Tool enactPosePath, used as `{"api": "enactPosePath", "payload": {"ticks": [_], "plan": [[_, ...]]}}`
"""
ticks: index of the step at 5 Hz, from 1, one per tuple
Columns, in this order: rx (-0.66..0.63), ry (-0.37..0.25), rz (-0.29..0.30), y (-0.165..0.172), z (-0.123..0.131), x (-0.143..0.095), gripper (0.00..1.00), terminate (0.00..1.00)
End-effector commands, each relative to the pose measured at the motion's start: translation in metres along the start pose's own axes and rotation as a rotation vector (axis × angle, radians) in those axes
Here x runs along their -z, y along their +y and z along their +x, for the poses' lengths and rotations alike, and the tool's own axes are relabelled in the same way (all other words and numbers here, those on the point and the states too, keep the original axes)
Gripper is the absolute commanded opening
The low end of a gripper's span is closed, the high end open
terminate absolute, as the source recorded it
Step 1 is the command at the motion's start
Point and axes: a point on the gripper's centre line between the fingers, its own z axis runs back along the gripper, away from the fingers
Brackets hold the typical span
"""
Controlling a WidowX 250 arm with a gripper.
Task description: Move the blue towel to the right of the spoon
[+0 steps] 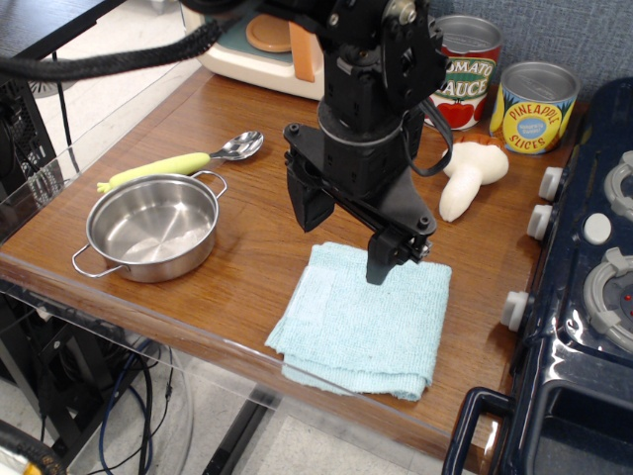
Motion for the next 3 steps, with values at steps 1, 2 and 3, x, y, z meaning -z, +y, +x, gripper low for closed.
{"api": "enactPosePath", "payload": {"ticks": [1,2,3], "plan": [[0.000,0.000,0.000,0.000,0.000,0.000,1.00,0.00],[0.001,0.034,-0.051,-0.001,-0.004,0.020,1.00,0.00],[0.013,0.059,-0.128,-0.008,-0.006,0.038,1.00,0.00]]}}
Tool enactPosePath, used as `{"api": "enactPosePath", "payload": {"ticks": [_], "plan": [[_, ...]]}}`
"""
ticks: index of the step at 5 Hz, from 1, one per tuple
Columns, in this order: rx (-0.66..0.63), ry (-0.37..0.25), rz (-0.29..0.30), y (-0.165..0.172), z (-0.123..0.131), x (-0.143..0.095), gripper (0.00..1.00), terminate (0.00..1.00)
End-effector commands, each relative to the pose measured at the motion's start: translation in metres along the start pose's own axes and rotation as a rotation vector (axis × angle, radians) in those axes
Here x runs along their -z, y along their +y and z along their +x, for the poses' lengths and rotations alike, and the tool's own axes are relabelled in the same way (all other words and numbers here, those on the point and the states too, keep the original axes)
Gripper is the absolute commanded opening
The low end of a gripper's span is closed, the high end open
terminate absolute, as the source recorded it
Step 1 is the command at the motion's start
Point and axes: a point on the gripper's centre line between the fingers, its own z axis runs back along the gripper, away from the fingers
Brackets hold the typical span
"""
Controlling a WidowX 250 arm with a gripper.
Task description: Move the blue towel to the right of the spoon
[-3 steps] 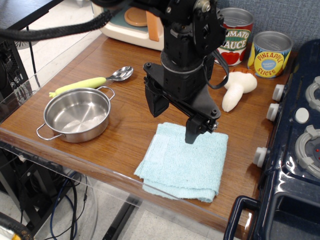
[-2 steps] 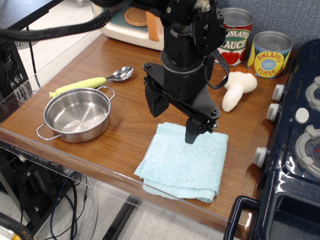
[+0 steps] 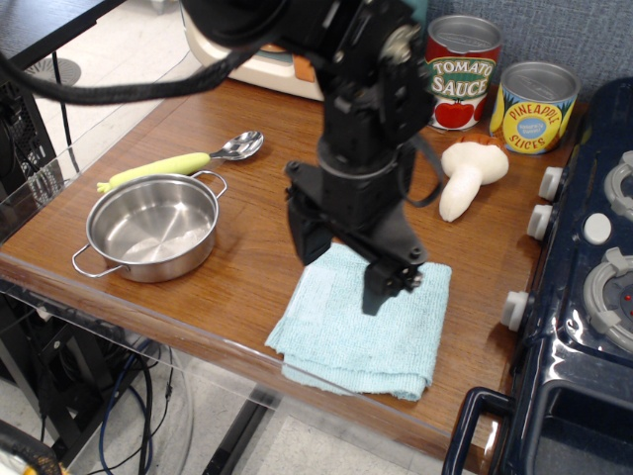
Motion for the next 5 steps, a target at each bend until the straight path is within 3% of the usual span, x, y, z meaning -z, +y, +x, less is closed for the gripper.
{"api": "enactPosePath", "payload": {"ticks": [1,2,4,5], "plan": [[0.028,0.006,-0.091,-0.009,0.004,0.022,1.00,0.00],[0.064,0.022,-0.123,-0.018,0.005,0.034,1.00,0.00],[0.073,0.056,-0.094,-0.019,0.015,0.053,1.00,0.00],[0.017,0.064,-0.056,0.001,0.028,0.055,1.00,0.00]]}}
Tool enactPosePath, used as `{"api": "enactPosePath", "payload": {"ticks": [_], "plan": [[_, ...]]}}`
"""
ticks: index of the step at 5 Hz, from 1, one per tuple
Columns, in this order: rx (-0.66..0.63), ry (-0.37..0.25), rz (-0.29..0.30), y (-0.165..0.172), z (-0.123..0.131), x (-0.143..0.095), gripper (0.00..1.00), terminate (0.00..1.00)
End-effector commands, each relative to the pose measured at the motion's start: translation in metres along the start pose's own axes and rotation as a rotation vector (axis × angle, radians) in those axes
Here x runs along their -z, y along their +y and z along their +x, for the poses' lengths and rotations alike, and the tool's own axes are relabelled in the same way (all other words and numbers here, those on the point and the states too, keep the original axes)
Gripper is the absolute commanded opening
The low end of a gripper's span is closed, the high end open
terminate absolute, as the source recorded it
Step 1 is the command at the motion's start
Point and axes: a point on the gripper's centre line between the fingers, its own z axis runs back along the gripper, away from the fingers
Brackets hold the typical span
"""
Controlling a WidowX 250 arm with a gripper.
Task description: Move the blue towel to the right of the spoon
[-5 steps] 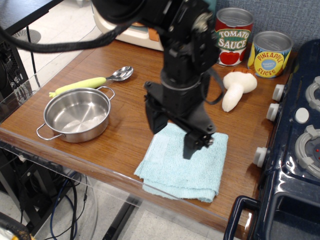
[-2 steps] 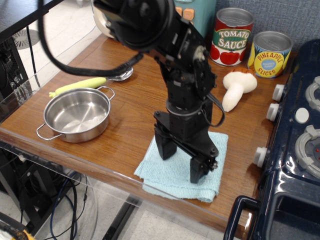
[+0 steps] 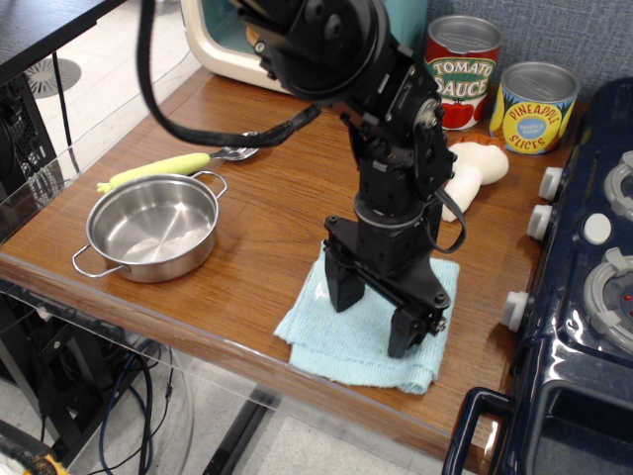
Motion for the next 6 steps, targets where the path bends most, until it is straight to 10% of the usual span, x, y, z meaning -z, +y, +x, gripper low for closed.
{"api": "enactPosePath", "payload": {"ticks": [1,6], "plan": [[-0.169,-0.014,0.056,0.054,0.021,-0.004,1.00,0.00],[-0.338,-0.013,0.099,0.154,0.084,-0.009,1.00,0.00]]}}
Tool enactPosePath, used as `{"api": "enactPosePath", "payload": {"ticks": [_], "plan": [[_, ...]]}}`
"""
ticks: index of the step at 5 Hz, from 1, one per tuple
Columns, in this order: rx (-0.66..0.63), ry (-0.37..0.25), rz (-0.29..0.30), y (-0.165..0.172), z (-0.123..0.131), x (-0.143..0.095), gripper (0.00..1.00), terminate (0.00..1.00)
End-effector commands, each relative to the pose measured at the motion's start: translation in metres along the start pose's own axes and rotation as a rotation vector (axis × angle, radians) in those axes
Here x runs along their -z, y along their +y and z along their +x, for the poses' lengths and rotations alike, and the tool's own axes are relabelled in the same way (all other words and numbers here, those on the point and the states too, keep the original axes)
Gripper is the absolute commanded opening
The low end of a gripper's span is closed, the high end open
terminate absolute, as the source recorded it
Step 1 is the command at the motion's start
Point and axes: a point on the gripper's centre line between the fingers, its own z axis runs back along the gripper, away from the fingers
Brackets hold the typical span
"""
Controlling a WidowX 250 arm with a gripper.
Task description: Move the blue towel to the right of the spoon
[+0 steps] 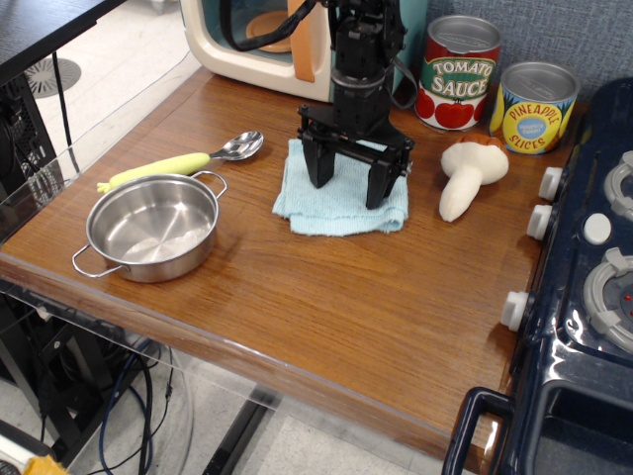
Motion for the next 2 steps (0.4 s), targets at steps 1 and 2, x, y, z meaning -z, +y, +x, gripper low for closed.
{"api": "enactPosePath", "payload": {"ticks": [1,2], "plan": [[0.002,-0.090,0.010,0.0157,0.0256,-0.0186,1.00,0.00],[-0.008,-0.096,-0.006,0.0167,0.0233,-0.0255,1.00,0.00]]}}
